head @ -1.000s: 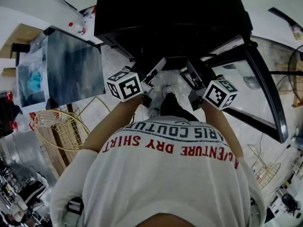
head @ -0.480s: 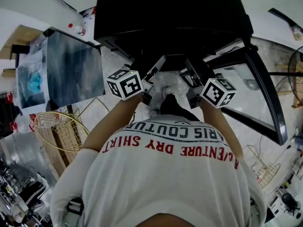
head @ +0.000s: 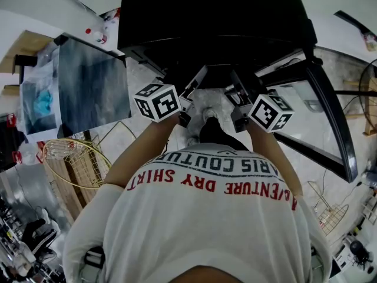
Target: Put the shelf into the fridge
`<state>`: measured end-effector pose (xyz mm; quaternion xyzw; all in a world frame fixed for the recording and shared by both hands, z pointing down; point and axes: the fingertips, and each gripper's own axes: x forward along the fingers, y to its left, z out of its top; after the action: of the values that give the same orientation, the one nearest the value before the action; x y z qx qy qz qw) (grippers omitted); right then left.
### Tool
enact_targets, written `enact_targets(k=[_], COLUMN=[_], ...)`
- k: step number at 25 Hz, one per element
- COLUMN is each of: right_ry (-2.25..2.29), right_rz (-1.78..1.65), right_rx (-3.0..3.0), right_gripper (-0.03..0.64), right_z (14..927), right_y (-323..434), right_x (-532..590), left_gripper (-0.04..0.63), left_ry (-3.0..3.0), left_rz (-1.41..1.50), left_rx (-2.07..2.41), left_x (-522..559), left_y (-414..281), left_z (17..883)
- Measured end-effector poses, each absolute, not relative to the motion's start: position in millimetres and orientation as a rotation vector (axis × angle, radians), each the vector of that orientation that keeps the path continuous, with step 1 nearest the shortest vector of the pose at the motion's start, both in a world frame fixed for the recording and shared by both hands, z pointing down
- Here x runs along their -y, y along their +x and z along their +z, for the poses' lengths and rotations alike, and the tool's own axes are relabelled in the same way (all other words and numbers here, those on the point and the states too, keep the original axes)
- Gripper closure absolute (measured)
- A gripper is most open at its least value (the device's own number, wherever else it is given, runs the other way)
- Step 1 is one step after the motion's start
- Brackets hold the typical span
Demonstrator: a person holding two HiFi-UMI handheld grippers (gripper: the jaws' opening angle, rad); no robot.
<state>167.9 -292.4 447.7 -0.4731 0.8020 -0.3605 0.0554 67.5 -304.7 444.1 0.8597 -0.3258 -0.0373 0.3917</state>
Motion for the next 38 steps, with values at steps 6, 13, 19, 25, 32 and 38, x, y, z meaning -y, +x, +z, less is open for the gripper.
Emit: enact_targets(k=[6, 13, 19, 25, 32, 38], right_ry=[-1.443, -1.460, -1.474, -1.500, -1.556, -1.562], right_rz=[-1.093, -1.108, -1.101, -1.081, -1.064, -1.059], right_rx=[-2.424, -2.393, -2.384, -2.385, -2.373, -2.353], right_gripper=[0.549, 0.549, 0.549, 0.549, 0.549, 0.549], right_z=[446, 449, 450, 448, 448, 451], right_y=[166, 171, 172, 172, 172, 173], right_x=[297, 302, 310, 320, 331, 341], left_gripper=[0.439, 0.433, 0.438, 0.501, 0.545, 0.552], left_ry=[2.208, 2.207, 2.247, 2.316, 2.344, 2.338], left_rz=[-0.079, -0.023, 0.051, 0.107, 0.079, 0.051], left_rx=[0.865, 0.889, 0.920, 0.923, 0.863, 0.859], left_x=[308, 302, 292, 284, 266, 257], left_y=[64, 59, 54, 50, 46, 34], left_z=[443, 451, 453, 442, 427, 420])
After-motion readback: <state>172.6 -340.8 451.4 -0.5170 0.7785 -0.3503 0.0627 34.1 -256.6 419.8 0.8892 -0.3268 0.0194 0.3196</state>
